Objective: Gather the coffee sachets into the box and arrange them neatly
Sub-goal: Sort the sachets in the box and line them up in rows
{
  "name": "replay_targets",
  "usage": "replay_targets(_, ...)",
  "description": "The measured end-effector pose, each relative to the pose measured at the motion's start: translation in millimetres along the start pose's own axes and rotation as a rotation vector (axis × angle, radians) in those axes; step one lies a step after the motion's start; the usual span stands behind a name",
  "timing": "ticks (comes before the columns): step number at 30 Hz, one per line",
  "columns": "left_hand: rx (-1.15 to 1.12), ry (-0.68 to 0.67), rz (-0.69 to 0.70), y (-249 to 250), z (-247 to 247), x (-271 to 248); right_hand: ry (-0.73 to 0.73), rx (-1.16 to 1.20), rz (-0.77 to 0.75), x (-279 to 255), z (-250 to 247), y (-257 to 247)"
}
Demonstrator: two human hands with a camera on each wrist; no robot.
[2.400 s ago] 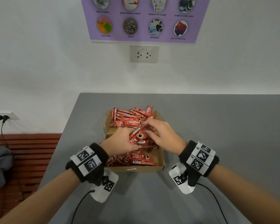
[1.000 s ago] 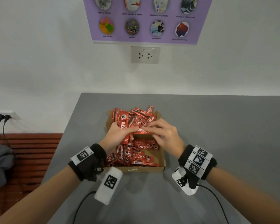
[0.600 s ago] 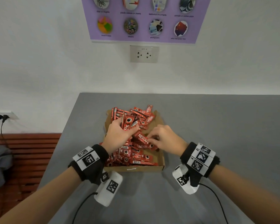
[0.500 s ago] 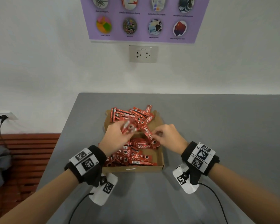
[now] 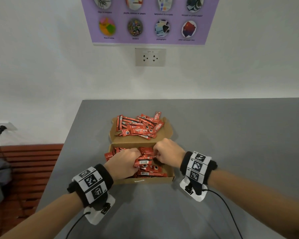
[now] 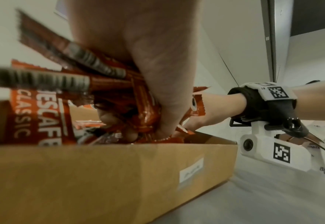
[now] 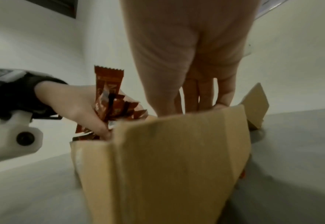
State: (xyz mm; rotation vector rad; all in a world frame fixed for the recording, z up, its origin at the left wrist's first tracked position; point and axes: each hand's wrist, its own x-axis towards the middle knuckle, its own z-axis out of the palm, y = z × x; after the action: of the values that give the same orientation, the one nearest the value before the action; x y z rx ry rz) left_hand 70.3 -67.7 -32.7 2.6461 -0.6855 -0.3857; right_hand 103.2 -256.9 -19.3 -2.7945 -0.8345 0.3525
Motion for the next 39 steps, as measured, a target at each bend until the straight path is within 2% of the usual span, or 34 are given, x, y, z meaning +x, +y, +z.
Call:
replay_targets(10,0.049,0.031,-0.09,15,-1,9,0.023,-0.001,-0.01,2,12,8)
replay_targets(15,0.106,-0.004,-0.148,25,1,19,0.115,-0.146,-0.061,-3,17,10)
replay_targets(20,0.14,-0.008,-0.213,30,5,22,0.126,-0.192,-0.011,-7,13,13)
replay_targets(25,0.16,0.025,-0.224,35,7,22,0.101,-0.136,0.009,-10,15,14)
replay_targets(31,0.139,-0.03,-0.234,38,5,24,0.125,-0.14,0.013,-9,17,14)
replay_targets(39,0.08,-0.019,-0.232,35,5,23,0.153,-0.175,0.015,-9,16,13)
